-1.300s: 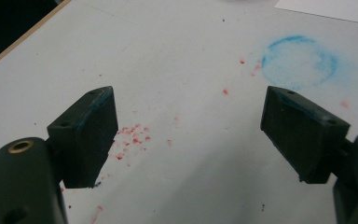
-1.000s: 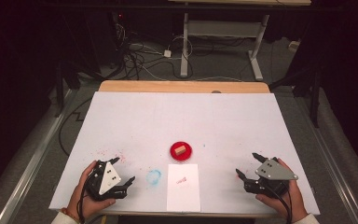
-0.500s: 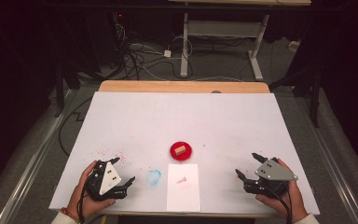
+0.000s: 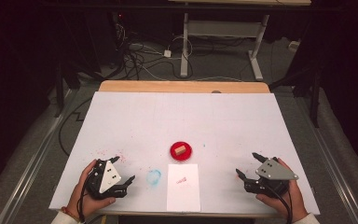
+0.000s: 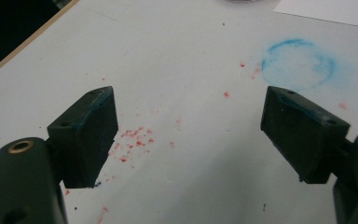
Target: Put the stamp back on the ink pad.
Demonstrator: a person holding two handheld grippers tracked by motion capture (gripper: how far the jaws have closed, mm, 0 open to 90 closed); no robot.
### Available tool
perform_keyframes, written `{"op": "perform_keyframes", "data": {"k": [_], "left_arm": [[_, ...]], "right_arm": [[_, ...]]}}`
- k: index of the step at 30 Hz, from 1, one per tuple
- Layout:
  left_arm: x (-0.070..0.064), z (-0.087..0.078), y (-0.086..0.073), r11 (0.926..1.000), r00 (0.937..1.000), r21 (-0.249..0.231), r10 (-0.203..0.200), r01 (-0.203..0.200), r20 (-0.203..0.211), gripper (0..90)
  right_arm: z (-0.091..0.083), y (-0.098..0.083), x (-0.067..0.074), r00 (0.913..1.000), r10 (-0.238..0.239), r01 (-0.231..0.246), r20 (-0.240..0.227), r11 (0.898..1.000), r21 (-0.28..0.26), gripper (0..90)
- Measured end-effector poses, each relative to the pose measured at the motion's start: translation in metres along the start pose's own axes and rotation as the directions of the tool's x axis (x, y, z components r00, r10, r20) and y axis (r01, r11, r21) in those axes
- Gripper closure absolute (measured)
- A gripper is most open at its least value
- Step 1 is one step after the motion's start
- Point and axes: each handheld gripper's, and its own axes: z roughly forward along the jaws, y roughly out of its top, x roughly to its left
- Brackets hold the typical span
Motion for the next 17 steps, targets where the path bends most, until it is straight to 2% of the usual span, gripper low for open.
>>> {"op": "perform_keyframes", "data": {"k": [17], "left_arm": [[0.0010, 0.0048, 0.0029, 1.0000, 0.9999, -0.002, 0.000, 0.000, 0.015, 18.3]], "right_arm": [[0.0018, -0.0006, 0.0002, 1.0000, 0.005, -0.005, -0.007, 1.000, 0.009, 24.5]]}}
